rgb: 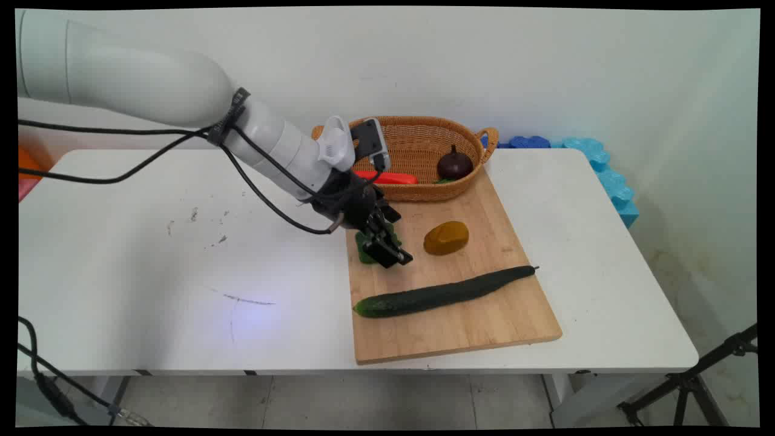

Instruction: Pick up the cucumber from the cutting board

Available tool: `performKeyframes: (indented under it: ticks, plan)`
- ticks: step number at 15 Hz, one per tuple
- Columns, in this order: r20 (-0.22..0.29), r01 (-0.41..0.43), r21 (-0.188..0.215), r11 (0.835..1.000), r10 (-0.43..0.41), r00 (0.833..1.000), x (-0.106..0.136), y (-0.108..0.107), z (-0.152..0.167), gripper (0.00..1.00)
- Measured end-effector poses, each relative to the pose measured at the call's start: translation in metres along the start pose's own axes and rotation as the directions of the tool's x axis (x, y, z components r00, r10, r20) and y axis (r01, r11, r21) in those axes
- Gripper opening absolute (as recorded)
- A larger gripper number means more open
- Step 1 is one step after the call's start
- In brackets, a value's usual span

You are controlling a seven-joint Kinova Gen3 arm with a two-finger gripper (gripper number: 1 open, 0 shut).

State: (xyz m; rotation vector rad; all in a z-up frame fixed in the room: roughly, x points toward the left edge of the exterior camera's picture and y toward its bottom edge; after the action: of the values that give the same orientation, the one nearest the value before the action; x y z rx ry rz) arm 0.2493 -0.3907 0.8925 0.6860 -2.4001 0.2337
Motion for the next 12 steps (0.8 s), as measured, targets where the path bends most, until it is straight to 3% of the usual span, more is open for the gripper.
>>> performKeyframes:
  ticks: [12]
  plan:
    - [0.028, 0.004, -0.033, 0.999, -0.003, 1.0, -0.02, 0.042, 0.031, 1.0]
